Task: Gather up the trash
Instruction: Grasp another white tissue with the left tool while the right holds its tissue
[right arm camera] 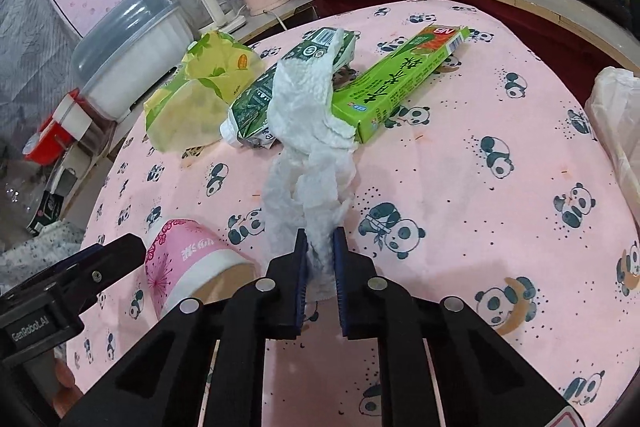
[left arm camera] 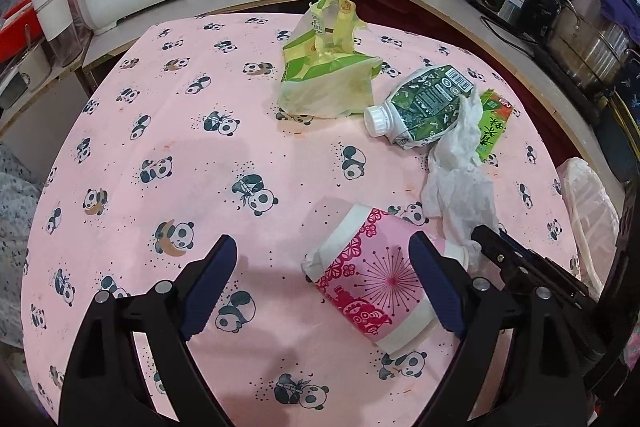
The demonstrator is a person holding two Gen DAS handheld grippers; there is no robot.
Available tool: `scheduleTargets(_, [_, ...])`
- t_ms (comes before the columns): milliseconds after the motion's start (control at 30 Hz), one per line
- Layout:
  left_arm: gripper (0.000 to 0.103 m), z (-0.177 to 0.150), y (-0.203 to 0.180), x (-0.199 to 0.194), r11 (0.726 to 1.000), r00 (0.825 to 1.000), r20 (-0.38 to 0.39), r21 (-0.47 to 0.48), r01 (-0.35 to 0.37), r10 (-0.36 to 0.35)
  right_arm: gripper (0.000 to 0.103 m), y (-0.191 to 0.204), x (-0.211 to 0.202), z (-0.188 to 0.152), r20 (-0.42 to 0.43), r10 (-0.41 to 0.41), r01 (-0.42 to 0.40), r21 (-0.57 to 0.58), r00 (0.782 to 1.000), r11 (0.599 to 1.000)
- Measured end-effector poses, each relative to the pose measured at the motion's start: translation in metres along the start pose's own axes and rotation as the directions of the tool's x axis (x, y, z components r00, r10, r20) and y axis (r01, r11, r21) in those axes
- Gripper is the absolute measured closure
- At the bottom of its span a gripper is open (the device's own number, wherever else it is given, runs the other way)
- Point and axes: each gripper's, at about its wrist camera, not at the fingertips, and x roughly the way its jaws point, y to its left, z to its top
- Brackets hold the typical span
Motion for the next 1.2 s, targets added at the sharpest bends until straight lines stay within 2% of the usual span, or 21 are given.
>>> scheduleTargets(200, [0.019, 0.004, -0.017, -0.003, 0.999, 1.0, 0.008, 0.028, 0.019, -0.019, 0.093, -0.026, -0.035, -0.003, 0.056, 0.005, -0.008, 0.054, 0.998, 0.999])
scheduleTargets(533, [0.019, 0.01, -0.074, -0.003, 0.99, 0.997, 0.012, 0.118, 0.079, -0.081, 0.093, -0.08, -0.081, -0.011, 0.114, -0.063, 0.045, 0.151, 0.992, 0.988])
scheduleTargets(667, [0.019, 0.017, -0.099, 0.007, 0.985, 0.995, 0.016, 0.148, 0.091, -0.094, 0.093, -0.097, -0.088, -0.011, 0.129, -0.08, 0.056, 0.178, 0.988, 0.982])
scheduleTargets(900, [0.02, 0.031, -0.12, 0.04, 0.984, 0.997, 0.007, 0.162, 0.072, -0.074, 0.093, -0.107, -0.086, -0.001, 0.147, -0.082, 0.054, 0.184, 0.986, 0.981])
scheduleTargets(1000, [0.023, 0.036, -0.126, 0.055, 0.983, 0.998, -0.001, 0.172, 0.065, -0.065, 0.093, -0.108, -0.081, 0.003, 0.149, -0.077, 0.049, 0.183, 0.986, 0.982])
scheduleTargets(1200, [0.039, 0.036, -0.138, 0.081, 0.979, 0.997, -0.045, 0.192, 0.069, -0.061, 0.093, -0.11, -0.071, 0.012, 0.147, -0.072, 0.044, 0.182, 0.987, 0.982])
